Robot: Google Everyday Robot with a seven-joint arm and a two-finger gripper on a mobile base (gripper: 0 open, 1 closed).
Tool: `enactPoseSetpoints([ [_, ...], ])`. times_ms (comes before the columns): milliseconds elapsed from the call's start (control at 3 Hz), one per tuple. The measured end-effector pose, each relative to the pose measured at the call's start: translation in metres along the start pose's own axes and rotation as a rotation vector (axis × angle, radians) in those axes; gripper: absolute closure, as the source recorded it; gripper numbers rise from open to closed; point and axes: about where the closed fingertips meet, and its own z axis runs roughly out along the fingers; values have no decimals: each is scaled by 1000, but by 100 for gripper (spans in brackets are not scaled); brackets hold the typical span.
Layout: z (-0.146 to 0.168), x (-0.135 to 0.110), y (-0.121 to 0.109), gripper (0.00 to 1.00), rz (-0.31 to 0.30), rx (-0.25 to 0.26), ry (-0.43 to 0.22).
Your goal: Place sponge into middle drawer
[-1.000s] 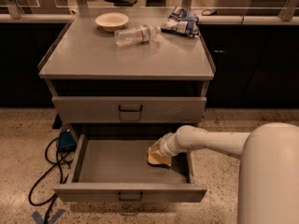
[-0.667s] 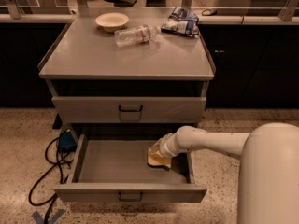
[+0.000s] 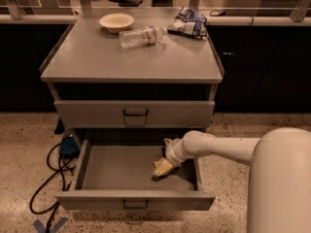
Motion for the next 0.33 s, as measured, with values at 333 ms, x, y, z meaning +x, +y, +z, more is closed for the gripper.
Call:
enactPoseSetpoints([
  [333,0,0,0,0,0,0,0],
])
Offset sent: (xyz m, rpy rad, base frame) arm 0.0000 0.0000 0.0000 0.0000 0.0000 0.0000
